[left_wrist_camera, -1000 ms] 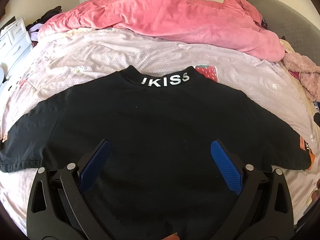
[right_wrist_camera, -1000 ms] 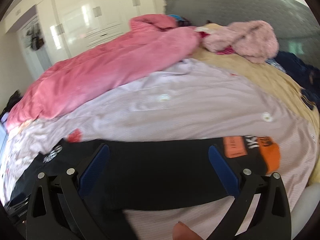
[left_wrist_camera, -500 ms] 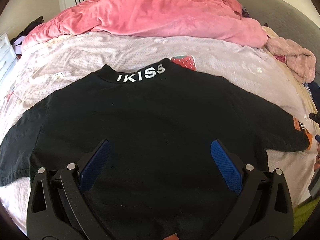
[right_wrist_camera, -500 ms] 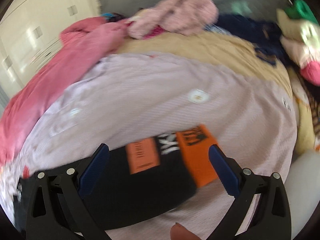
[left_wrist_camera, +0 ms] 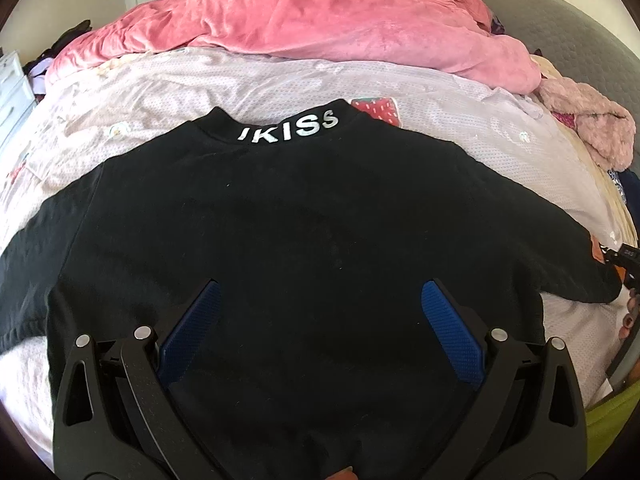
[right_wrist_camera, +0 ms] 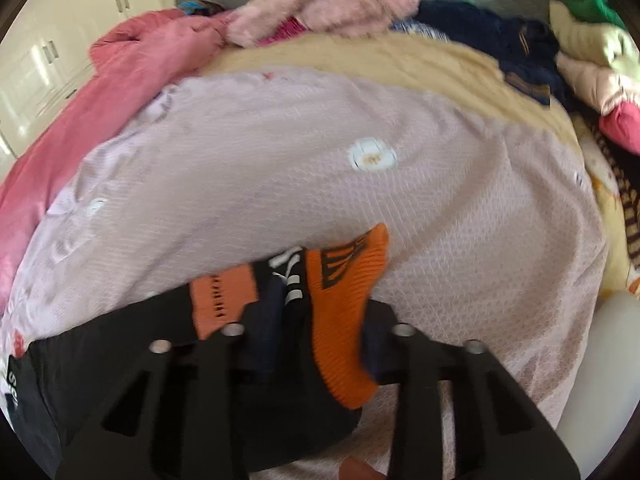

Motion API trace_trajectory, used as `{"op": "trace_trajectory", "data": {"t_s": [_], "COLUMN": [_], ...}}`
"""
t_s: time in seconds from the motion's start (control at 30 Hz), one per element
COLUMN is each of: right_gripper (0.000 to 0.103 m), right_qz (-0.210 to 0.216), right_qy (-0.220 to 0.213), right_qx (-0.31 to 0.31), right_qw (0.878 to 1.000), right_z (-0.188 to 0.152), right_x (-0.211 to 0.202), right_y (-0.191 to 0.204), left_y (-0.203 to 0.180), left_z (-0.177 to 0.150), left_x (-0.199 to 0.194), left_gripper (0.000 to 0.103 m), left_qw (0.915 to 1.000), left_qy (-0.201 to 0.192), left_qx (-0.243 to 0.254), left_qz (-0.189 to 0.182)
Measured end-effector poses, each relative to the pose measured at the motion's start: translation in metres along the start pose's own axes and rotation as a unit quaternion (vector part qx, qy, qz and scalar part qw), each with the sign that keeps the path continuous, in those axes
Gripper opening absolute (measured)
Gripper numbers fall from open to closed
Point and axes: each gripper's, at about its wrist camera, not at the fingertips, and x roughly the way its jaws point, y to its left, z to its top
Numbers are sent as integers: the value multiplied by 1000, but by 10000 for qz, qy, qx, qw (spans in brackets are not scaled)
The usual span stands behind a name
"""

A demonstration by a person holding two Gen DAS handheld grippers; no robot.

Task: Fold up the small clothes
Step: 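Reach the right gripper to the orange sleeve cuff and grasp it, then carry the held sleeve across the shirt body and open the right gripper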

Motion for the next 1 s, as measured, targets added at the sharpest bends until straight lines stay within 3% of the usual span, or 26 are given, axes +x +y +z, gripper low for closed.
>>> {"op": "trace_trajectory", "data": {"t_s": [0.13,0.23,0.27,0.37,0.53,0.67,0.8,1.0], "right_gripper": [13,10,10,10,10,10,10,24], "right_qz": [472,1379,1751,2342,3243,3428,3534,4003], "right_qy": [-311,-481,-551,-599,-272,-172,-89,289], "right_qx": [-399,-744,-954,-1532,-2189,-2533,-2660,-2278], "right_qw": [9976,9865,9784,9582,9199,9044,8968,8871], "right_z": [-3,-9,-15,-33,-70,-98,-112,-110], "right_x": [-26,-53,-65,-90,-111,-121,-124,-118], "right_y": [25,56,73,114,182,212,225,224], "left_y": [8,14,17,25,38,44,45,40], "left_z": [-2,-2,-1,-2,-2,-2,-2,1], "left_x": [2,3,2,1,-2,-3,-4,-1], "left_gripper": [94,94,94,94,94,94,94,94], "left_qw": [9999,9998,9997,9994,9988,9986,9987,9985], "left_qy": [40,47,38,41,37,10,13,55], "left_qx": [-103,-160,-197,-287,-425,-423,-425,-473], "left_qz": [46,123,133,174,222,325,269,265]}}
